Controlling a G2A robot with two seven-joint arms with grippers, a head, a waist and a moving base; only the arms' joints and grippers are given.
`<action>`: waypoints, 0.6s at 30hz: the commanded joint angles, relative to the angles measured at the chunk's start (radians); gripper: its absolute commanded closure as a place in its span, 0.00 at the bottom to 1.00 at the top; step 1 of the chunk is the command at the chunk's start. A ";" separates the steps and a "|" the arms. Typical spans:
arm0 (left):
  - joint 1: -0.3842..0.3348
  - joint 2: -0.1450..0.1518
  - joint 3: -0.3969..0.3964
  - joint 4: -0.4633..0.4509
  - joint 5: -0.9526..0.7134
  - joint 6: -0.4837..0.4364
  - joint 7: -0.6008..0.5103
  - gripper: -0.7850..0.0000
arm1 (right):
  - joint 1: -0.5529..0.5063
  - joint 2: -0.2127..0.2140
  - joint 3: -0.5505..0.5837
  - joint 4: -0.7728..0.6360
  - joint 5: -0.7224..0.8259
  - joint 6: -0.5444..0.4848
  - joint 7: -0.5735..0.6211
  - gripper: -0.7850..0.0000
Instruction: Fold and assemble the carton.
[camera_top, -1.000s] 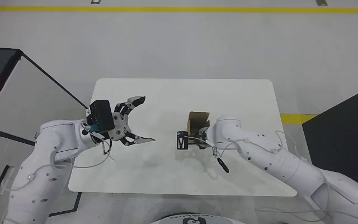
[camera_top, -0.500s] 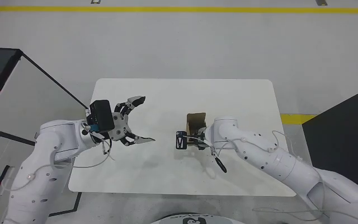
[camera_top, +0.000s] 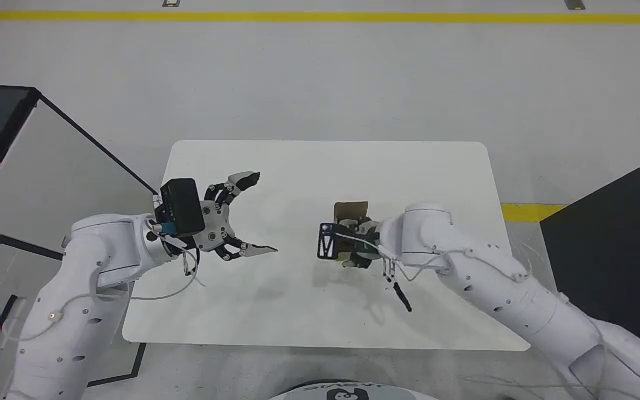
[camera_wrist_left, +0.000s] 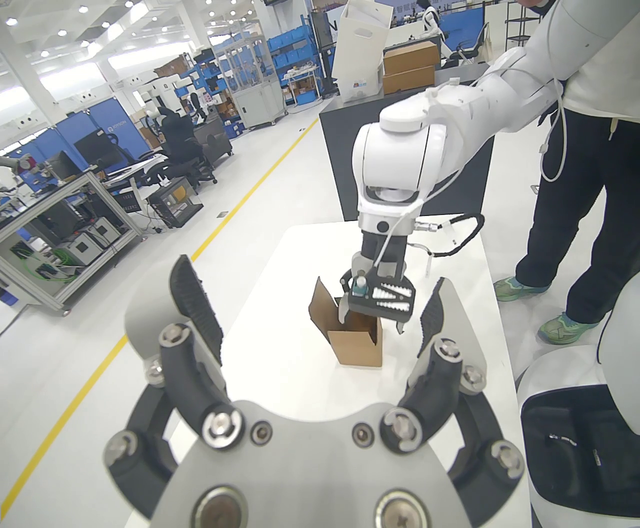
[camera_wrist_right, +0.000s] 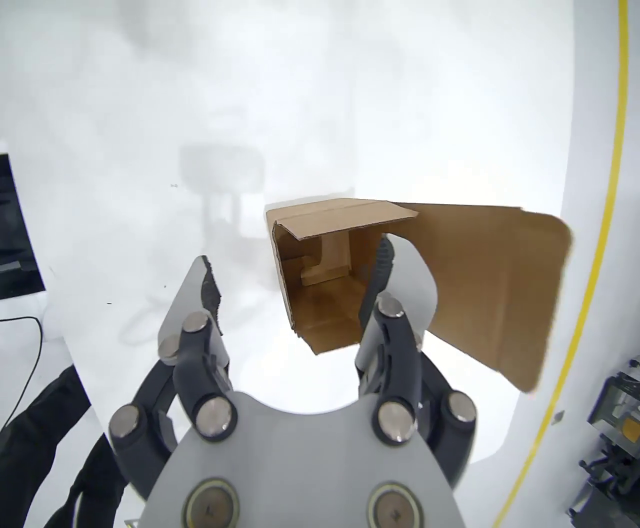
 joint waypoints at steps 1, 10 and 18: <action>0.000 0.000 0.000 0.000 0.000 0.000 0.000 0.00 | -0.048 0.025 0.080 -0.045 0.030 -0.008 -0.018 0.00; 0.000 0.000 0.000 0.000 0.000 0.000 0.000 0.00 | -0.323 0.112 0.462 -0.132 0.263 -0.089 -0.262 0.00; 0.000 0.000 0.000 0.000 0.000 0.000 0.000 0.00 | -0.363 0.119 0.509 -0.122 0.318 -0.104 -0.308 0.00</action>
